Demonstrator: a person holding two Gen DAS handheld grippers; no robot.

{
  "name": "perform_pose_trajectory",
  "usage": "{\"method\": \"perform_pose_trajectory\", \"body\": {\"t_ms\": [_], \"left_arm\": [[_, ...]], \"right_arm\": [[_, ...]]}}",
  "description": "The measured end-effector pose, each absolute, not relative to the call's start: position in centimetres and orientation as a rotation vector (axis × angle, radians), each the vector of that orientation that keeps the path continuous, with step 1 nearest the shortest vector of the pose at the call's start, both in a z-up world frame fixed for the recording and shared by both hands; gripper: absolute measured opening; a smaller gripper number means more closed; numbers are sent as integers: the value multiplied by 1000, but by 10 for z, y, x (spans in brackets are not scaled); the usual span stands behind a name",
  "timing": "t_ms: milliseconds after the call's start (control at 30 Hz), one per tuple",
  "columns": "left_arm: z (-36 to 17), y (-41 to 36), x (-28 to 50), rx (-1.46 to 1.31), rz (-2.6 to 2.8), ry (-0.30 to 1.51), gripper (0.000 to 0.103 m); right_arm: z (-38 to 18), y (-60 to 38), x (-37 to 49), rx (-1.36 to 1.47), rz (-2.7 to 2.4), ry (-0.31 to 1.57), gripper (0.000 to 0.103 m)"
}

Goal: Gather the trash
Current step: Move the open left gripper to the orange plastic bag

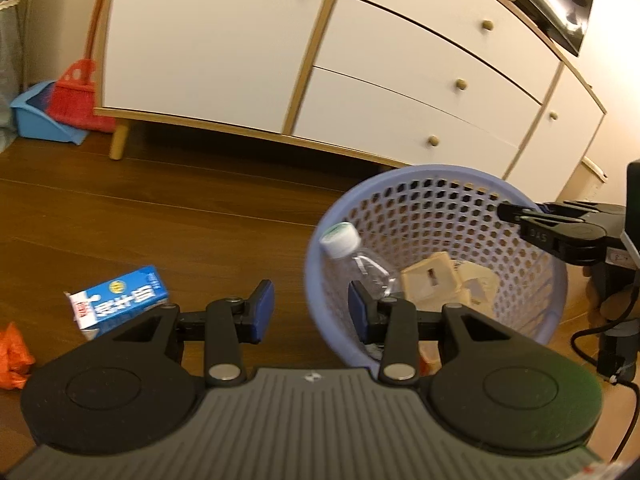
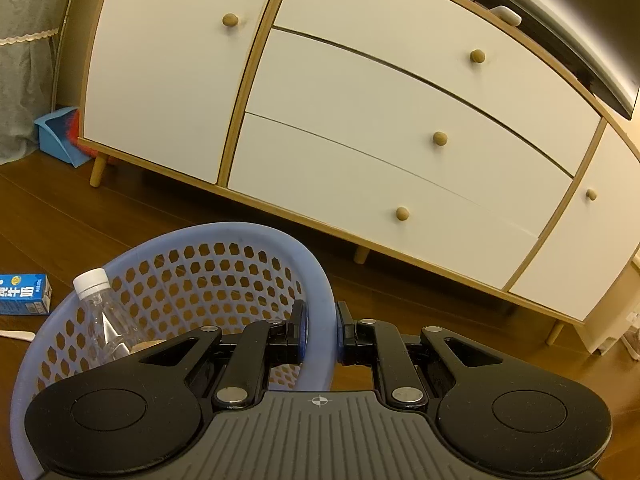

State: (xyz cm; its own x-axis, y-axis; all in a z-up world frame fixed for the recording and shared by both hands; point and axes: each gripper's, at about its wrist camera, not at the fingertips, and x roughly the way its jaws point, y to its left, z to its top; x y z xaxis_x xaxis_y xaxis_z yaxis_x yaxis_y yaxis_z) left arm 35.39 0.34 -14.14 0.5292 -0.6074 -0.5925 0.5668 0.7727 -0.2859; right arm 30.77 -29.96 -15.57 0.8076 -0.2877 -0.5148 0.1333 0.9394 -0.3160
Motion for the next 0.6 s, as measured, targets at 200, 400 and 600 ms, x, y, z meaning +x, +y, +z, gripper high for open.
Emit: {"method": "perform_pose_trajectory", "body": {"t_ms": [200,400,600], "left_arm": [[-139,22,357,-59,-655,715,35],[-149,44,363,-42,-590,728,35],[-169,79,367,-18,-514,755,35]], "right_arm": [[-156,-299,308,-273,-230,591,10],[-157,-301,307,-265,-243,594,10],[-157,-298,304,-263,-248,592,10]]}}
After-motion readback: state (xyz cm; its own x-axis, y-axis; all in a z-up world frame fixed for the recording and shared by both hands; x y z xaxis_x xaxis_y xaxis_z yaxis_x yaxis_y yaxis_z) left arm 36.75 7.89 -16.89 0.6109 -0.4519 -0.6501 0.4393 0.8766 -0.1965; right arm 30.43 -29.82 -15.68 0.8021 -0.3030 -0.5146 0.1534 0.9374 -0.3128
